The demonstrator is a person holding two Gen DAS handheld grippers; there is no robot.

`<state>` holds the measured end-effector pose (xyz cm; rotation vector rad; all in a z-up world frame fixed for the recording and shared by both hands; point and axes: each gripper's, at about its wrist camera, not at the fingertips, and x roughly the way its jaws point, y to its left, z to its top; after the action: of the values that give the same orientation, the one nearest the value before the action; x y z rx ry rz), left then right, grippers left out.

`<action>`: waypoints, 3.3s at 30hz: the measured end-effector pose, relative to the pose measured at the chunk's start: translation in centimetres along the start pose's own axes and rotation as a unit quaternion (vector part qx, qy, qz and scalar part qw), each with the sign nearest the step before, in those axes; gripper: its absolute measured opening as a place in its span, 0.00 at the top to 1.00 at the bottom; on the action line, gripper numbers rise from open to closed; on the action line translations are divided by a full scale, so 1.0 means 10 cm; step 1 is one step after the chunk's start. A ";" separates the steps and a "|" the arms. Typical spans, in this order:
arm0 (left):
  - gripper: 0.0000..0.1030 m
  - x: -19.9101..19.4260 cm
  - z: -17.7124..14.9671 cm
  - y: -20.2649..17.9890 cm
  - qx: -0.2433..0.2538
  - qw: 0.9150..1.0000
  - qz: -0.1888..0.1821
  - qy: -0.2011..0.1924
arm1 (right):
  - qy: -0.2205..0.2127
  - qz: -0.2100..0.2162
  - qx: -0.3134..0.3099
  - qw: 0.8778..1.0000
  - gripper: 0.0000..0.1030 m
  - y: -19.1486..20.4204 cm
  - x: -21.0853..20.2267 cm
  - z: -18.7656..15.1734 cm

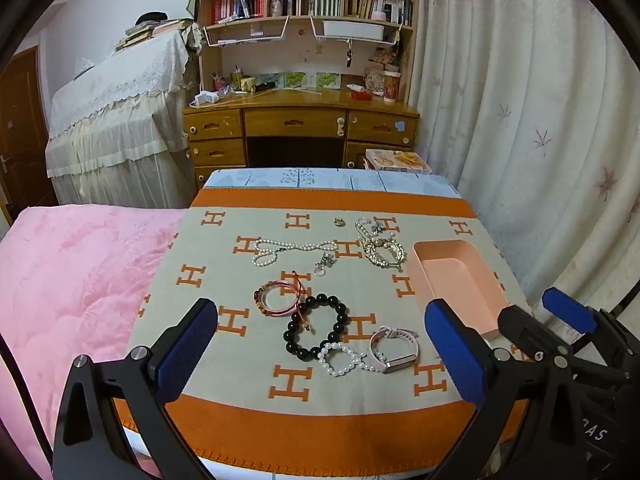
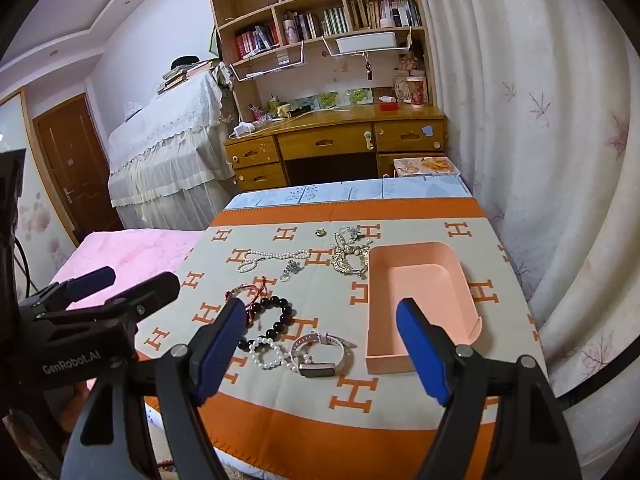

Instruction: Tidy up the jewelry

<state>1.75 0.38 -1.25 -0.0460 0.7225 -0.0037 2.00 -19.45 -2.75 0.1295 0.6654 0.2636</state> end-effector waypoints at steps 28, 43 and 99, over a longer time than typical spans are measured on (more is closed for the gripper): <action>0.01 0.04 -0.05 0.12 0.004 1.000 0.014 0.009 | 0.006 0.022 0.003 1.000 0.24 -0.01 0.10 -0.01; 0.01 0.07 -0.03 0.11 0.002 1.000 0.020 0.013 | 0.007 0.022 0.004 1.000 0.24 -0.01 0.10 -0.02; 0.01 1.31 0.78 1.25 -0.013 0.989 0.075 0.124 | 0.121 0.038 -0.080 0.989 0.24 0.14 1.39 0.92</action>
<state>16.59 12.98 -4.56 -0.0160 0.9726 0.1465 17.91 -14.47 -3.51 -0.0330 0.8783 0.4095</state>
